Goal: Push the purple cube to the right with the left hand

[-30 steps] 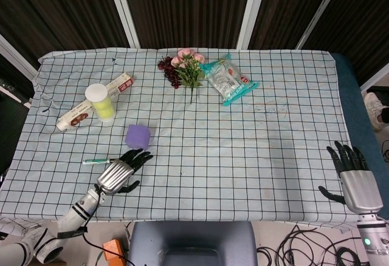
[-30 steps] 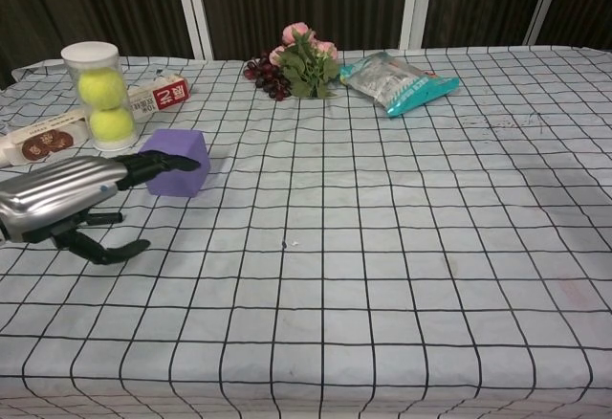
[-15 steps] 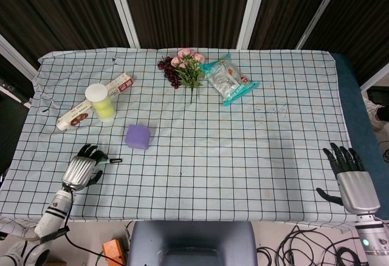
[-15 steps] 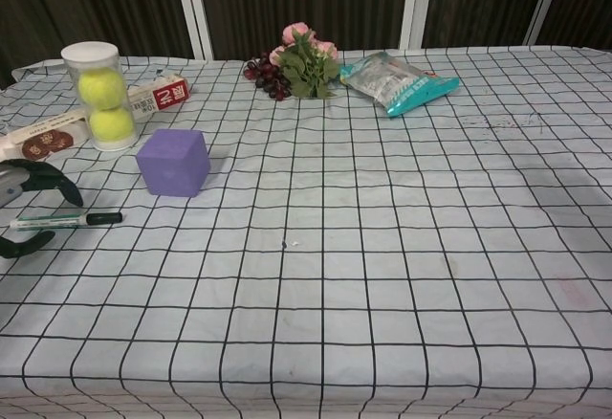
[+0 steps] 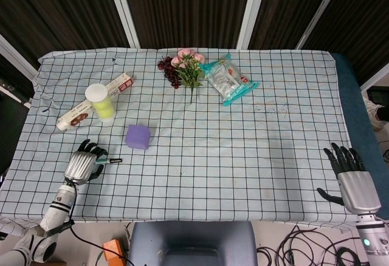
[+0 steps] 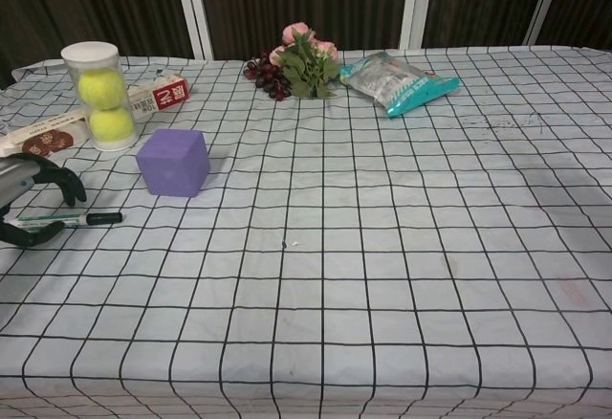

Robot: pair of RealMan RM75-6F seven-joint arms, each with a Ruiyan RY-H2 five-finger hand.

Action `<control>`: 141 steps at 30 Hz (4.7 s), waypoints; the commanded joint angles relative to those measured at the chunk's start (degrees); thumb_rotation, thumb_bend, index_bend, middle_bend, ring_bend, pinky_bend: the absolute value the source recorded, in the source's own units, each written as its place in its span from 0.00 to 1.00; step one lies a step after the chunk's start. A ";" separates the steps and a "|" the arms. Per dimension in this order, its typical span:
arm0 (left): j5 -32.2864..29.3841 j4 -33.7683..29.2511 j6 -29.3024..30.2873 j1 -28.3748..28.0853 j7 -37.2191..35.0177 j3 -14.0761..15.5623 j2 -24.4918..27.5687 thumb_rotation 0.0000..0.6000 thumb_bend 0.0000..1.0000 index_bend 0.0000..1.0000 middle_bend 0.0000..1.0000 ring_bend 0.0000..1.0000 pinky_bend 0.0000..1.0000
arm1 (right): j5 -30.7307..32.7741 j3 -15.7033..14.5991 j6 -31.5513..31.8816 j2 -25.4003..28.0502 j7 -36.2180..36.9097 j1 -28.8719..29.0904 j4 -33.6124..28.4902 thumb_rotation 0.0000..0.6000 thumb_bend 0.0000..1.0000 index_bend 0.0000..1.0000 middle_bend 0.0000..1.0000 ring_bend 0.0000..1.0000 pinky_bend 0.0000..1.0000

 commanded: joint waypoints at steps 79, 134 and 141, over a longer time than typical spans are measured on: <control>5.23 35.72 -2.12 -14.57 -21.37 0.63 -13.54 1.00 0.55 0.79 0.89 0.54 0.19 | -0.39 0.76 -0.17 1.25 2.68 -0.99 -0.05 1.00 0.31 0.00 0.00 0.00 0.00; 5.13 16.89 10.30 -12.08 -1.45 1.13 -10.30 1.00 0.54 0.80 0.90 0.54 0.18 | -2.06 0.39 0.34 2.19 4.34 -1.44 -0.40 1.00 0.31 0.00 0.00 0.00 0.00; 3.51 16.55 12.40 -4.59 -1.54 2.80 -7.97 1.00 0.54 0.80 0.90 0.54 0.18 | -1.95 0.46 -0.03 1.71 3.33 -1.22 -0.64 1.00 0.31 0.00 0.00 0.00 0.00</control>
